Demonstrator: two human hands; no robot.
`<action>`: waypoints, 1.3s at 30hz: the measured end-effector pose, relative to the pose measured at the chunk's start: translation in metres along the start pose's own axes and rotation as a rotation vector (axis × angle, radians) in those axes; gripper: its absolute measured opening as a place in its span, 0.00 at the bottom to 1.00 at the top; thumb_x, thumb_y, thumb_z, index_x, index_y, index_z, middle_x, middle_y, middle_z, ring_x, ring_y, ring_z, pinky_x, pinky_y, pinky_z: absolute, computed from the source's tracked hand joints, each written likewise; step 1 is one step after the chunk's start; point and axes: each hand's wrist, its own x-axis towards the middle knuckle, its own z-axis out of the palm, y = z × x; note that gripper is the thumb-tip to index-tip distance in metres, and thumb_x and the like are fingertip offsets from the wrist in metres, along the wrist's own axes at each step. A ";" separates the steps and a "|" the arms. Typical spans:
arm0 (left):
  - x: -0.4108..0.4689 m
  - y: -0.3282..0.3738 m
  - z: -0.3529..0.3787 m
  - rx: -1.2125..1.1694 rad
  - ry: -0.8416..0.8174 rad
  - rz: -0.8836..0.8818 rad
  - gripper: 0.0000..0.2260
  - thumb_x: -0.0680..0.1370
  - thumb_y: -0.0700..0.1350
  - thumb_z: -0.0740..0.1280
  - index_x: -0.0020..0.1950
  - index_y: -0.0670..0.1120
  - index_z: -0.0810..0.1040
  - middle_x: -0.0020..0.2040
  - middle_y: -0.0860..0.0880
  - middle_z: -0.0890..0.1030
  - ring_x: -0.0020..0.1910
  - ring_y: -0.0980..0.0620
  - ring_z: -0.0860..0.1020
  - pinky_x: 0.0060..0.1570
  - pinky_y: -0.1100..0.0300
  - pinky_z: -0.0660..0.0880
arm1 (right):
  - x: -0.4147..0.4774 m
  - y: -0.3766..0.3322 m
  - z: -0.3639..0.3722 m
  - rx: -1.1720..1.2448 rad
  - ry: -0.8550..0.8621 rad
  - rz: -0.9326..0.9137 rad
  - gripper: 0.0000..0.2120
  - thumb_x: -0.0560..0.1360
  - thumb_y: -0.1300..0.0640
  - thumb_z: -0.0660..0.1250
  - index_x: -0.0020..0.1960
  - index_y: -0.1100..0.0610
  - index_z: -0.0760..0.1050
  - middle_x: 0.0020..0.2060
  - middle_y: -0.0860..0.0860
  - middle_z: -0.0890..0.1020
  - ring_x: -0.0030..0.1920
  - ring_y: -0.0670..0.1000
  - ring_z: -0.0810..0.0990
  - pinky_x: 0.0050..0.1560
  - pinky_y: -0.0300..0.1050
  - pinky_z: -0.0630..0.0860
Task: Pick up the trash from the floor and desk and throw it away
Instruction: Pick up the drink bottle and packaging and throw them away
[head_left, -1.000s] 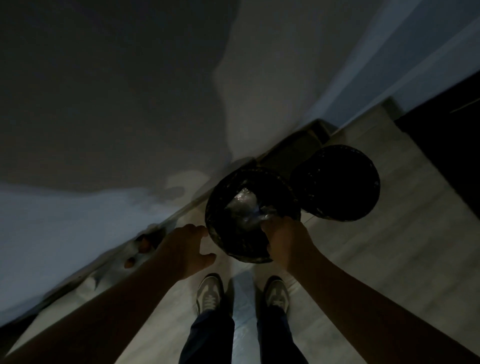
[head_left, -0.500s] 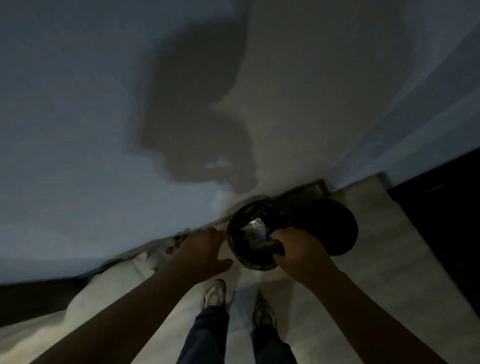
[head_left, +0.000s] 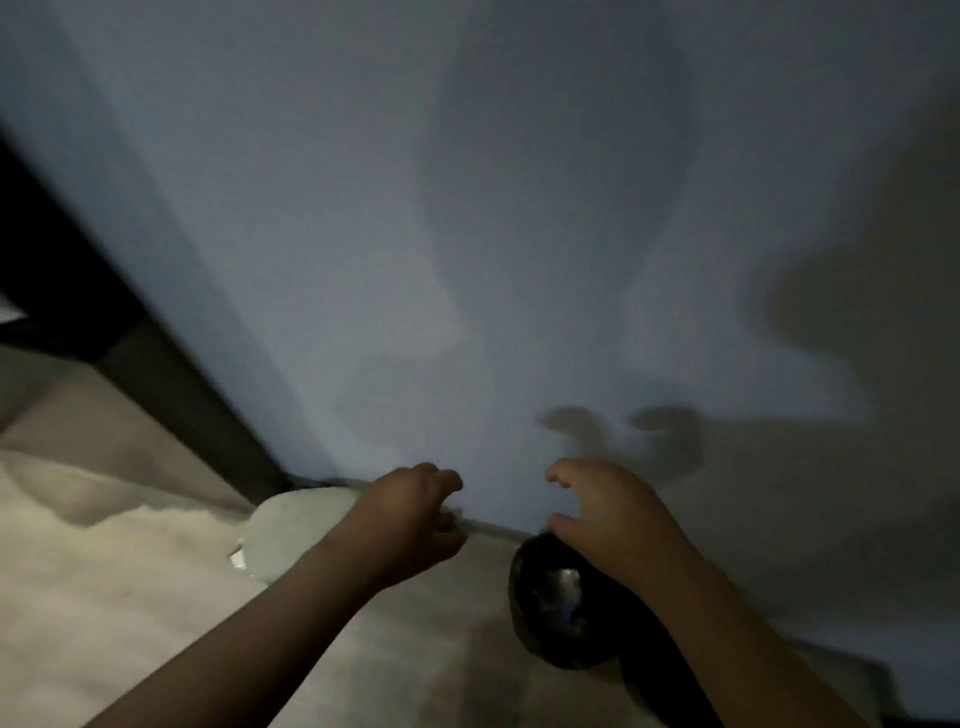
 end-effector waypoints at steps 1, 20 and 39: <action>-0.013 -0.010 -0.009 -0.002 0.044 -0.037 0.22 0.75 0.56 0.66 0.66 0.51 0.71 0.60 0.50 0.76 0.56 0.51 0.75 0.54 0.59 0.72 | 0.007 -0.019 -0.005 -0.013 0.000 -0.048 0.20 0.74 0.52 0.65 0.66 0.51 0.70 0.59 0.48 0.76 0.59 0.50 0.74 0.56 0.43 0.71; -0.462 -0.225 -0.065 -0.058 0.397 -0.925 0.24 0.75 0.58 0.65 0.69 0.53 0.68 0.63 0.54 0.75 0.61 0.53 0.74 0.57 0.62 0.69 | -0.037 -0.494 0.120 -0.140 -0.172 -0.923 0.21 0.71 0.51 0.66 0.64 0.48 0.73 0.59 0.46 0.77 0.57 0.49 0.77 0.55 0.42 0.73; -0.660 -0.405 -0.072 -0.186 0.546 -1.316 0.23 0.75 0.58 0.65 0.69 0.54 0.68 0.64 0.55 0.74 0.61 0.55 0.73 0.58 0.62 0.71 | -0.023 -0.790 0.267 -0.232 -0.332 -1.251 0.20 0.73 0.49 0.66 0.64 0.46 0.72 0.58 0.42 0.76 0.58 0.44 0.74 0.55 0.39 0.71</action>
